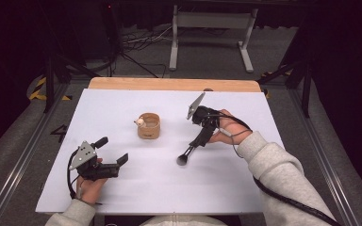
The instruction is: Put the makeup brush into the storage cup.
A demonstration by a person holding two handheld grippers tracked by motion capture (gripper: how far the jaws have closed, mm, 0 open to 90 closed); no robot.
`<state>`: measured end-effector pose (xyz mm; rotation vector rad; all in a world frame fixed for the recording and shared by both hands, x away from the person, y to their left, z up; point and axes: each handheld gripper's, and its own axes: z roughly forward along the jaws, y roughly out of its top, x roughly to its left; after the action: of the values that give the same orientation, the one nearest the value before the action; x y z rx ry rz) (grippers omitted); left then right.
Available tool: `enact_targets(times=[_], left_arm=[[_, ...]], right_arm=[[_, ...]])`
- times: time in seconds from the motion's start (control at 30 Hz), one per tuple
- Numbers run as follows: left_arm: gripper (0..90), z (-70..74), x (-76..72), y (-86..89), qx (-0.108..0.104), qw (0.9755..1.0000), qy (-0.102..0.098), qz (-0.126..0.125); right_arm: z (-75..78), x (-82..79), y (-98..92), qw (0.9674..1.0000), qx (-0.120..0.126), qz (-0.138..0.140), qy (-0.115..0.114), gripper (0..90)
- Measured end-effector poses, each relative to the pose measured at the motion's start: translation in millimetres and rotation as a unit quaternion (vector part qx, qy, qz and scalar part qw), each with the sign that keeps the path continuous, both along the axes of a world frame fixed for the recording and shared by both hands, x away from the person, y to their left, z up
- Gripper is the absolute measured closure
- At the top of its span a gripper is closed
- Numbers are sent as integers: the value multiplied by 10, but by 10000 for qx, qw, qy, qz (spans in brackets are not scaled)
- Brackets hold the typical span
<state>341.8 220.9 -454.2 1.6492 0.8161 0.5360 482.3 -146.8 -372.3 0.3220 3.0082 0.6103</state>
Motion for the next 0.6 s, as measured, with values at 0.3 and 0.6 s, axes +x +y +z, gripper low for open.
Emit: enact_targets(times=[0.3,0.6], left_arm=[[0,-1,-13,7,-32,10000,10,-24],[0,-1,-11,1,-40,10000,27,-28]], right_arm=[[-146,51,36,9997,-219,84,105,24],[-257,59,47,9991,-355,215,123,36]])
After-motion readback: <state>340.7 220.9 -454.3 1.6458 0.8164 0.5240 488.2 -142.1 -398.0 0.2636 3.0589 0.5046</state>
